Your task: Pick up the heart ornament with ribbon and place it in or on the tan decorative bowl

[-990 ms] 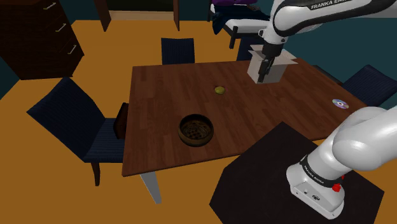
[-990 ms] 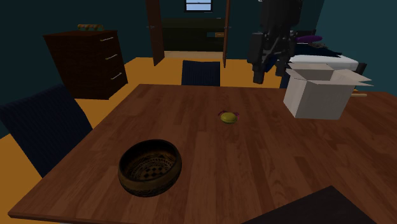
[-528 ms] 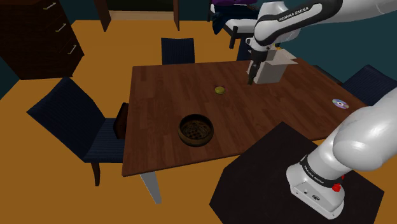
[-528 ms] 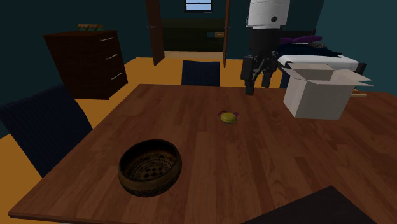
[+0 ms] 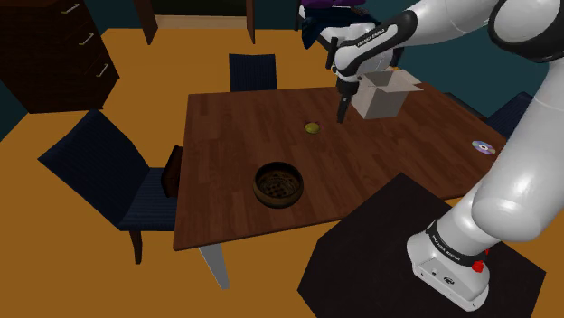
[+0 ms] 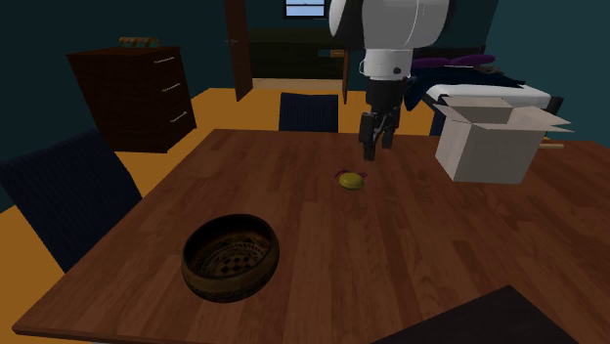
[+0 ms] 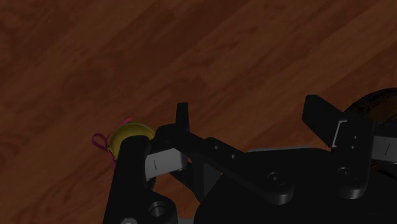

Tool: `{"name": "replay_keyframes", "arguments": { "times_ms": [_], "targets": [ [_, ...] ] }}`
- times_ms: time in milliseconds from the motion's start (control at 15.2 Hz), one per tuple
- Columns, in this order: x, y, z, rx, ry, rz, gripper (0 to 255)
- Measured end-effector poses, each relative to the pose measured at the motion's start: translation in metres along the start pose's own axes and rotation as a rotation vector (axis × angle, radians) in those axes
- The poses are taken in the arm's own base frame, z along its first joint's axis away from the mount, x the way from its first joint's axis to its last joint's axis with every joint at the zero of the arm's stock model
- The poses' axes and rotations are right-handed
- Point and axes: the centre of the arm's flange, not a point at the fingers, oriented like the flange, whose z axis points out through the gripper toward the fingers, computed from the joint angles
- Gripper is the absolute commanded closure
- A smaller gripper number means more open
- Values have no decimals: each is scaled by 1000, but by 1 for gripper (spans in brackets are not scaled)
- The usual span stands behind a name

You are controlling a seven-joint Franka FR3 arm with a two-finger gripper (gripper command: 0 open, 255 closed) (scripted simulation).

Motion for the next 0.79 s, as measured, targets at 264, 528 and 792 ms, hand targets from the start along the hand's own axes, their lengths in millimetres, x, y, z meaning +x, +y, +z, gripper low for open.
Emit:
{"name": "replay_keyframes", "arguments": {
  "times_ms": [264,528,792],
  "targets": [
    [28,33,27,1,1,-62,0],
    [64,59,58,4,2,-124,0],
    [99,85,87,6,3,-186,0]
  ]
}}
